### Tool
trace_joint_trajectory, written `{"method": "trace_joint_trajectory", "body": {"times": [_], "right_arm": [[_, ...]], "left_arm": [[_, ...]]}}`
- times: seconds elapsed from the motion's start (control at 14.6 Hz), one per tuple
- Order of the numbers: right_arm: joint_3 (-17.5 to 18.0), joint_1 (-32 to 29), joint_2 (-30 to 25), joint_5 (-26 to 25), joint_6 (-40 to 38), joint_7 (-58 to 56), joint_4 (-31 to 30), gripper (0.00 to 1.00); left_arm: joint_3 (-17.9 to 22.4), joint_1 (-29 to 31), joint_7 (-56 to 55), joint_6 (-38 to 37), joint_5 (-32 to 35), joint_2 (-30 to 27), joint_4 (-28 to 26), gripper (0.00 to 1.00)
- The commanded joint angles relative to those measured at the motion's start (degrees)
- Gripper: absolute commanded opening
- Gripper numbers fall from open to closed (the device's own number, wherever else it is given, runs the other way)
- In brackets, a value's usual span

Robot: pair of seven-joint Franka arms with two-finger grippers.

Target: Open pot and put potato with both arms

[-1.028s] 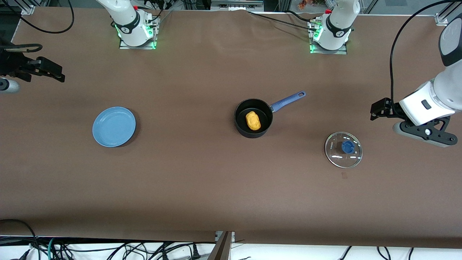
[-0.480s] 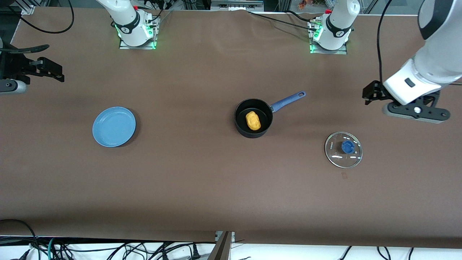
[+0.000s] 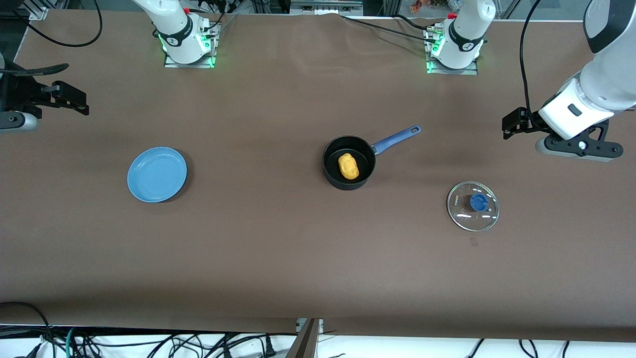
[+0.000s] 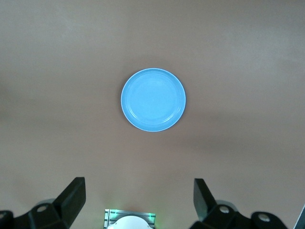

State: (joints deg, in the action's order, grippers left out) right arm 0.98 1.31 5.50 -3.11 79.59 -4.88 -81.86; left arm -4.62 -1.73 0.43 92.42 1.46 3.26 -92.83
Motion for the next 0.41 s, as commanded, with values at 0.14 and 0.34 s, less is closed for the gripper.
{"method": "trace_joint_trajectory", "body": {"times": [0.14, 0.34], "right_arm": [[0.43, 0.01, 0.38, -0.58, 0.13, -0.66, 0.92, 1.0], [0.69, 0.1, 0.65, -0.5, 0.13, -0.57, 1.01, 1.0]], "left_arm": [[0.41, 0.15, -1.91, 1.45, -1.55, -1.59, -1.04, 1.0], [0.58, 0.23, -2.01, 1.27, -1.46, -1.76, -0.95, 1.0]]}}
